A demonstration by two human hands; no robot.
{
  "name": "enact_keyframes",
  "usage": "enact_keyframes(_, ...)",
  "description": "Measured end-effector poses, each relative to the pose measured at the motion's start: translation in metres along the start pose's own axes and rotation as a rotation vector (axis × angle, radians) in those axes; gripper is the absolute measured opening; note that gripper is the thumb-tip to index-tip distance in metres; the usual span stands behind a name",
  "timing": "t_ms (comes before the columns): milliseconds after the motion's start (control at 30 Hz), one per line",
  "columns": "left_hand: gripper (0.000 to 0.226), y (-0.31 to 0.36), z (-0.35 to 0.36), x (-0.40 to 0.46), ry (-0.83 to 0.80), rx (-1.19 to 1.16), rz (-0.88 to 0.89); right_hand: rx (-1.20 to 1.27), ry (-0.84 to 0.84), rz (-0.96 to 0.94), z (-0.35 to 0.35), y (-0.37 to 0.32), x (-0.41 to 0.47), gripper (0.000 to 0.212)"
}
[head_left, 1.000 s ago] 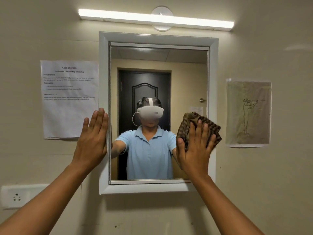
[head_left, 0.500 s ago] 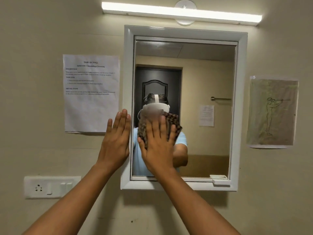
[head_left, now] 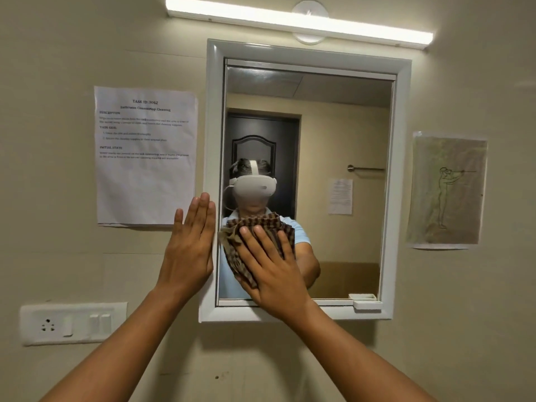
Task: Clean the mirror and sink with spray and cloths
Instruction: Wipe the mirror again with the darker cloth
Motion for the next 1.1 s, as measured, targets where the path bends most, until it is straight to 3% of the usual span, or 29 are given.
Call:
enact_keyframes(167,0.077,0.002,0.004,-0.003,0.000,0.023,-0.010,-0.017,-0.032,0.082,-0.003,0.057,-0.024,0.070)
enact_keyframes(300,0.063,0.006,0.004,-0.004,-0.011,0.052,-0.005,-0.027,-0.017,0.241,-0.019,0.120,-0.031,0.071)
enact_keyframes(500,0.063,0.008,0.007,-0.007,-0.050,0.064,-0.030,0.093,0.079,0.455,-0.027,0.168,-0.052,0.069)
enact_keyframes(800,0.061,0.011,0.011,-0.017,-0.070,0.061,-0.021,0.222,0.102,0.732,0.009,0.126,-0.099,0.072)
enact_keyframes(967,0.058,0.011,0.015,-0.026,-0.076,0.052,-0.010,0.242,0.034,0.681,0.016,0.082,-0.080,0.073)
enact_keyframes(1100,0.074,0.011,0.019,-0.033,-0.069,0.039,-0.003,0.203,-0.008,0.572,0.011,0.035,-0.038,0.072)
Point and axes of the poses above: each hand's wrist, its own x-axis towards the middle knuckle, its own z-axis out of the palm, y = z × x, the point moved 6 cm from there along x, towards the middle knuckle, and after that the axes turned 10 degrees about -y, right-handed, at the moved point
